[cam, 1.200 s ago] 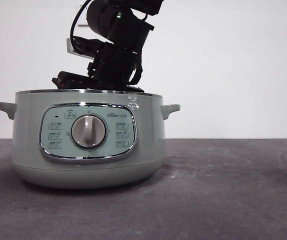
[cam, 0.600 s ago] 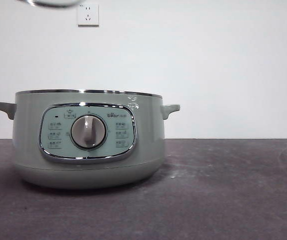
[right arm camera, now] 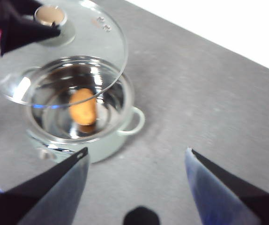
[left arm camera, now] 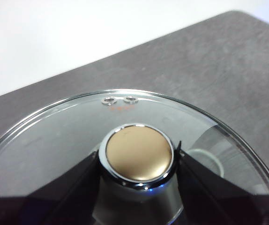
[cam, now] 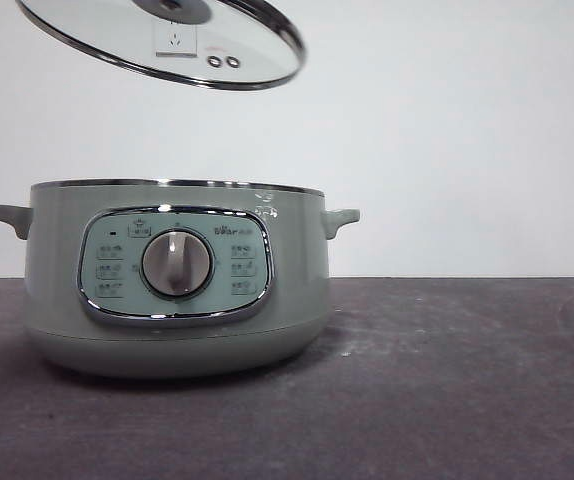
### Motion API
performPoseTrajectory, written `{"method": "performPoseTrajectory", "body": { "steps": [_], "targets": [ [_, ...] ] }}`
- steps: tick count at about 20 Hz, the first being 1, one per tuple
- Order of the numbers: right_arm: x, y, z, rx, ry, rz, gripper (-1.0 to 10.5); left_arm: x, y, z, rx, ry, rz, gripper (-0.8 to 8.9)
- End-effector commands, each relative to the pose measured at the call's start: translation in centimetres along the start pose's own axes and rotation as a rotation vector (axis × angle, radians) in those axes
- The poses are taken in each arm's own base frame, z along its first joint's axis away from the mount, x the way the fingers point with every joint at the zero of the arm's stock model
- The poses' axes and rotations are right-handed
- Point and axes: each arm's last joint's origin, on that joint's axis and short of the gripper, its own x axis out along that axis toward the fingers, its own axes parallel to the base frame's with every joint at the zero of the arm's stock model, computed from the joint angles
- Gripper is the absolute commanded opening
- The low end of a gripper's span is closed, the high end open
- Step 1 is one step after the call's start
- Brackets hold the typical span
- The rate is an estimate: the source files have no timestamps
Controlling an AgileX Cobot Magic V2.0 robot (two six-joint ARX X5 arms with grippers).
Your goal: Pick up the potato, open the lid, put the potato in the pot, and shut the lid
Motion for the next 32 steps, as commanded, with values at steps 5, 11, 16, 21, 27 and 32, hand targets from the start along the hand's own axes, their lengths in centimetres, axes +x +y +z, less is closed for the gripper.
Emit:
{"method": "performPoseTrajectory", "body": {
  "steps": [5, 11, 16, 21, 27, 32],
  "targets": [
    [-1.3, -0.3, -0.4, 0.032, -0.031, -0.01, 3.4, 2.5, -0.7, -3.4, -0.061, -0.077, 0.028, -0.09],
    [-1.3, -0.3, -0.5, 0.031, -0.019, -0.01, 3.4, 4.5, -0.9, -7.9, -0.115, -0.079, 0.027, -0.09],
    [-1.3, -0.3, -0.5, 0.035, -0.018, -0.01, 3.4, 4.9, -0.9, -8.7, -0.141, -0.112, 0.032, -0.09],
    [-1.3, -0.3, -0.5, 0.034, -0.018, -0.01, 3.4, 5.3, -0.9, -8.9, -0.14, -0.105, 0.034, -0.09],
    [-1.3, -0.3, -0.6, 0.033, -0.013, -0.009, 3.4, 6.1, -1.0, -9.7, -0.137, -0.041, 0.05, -0.09],
    [-1.3, -0.3, -0.6, 0.033, -0.011, -0.007, 3.4, 6.4, -0.9, -11.0, -0.121, 0.076, 0.061, -0.09]
  ]
}}
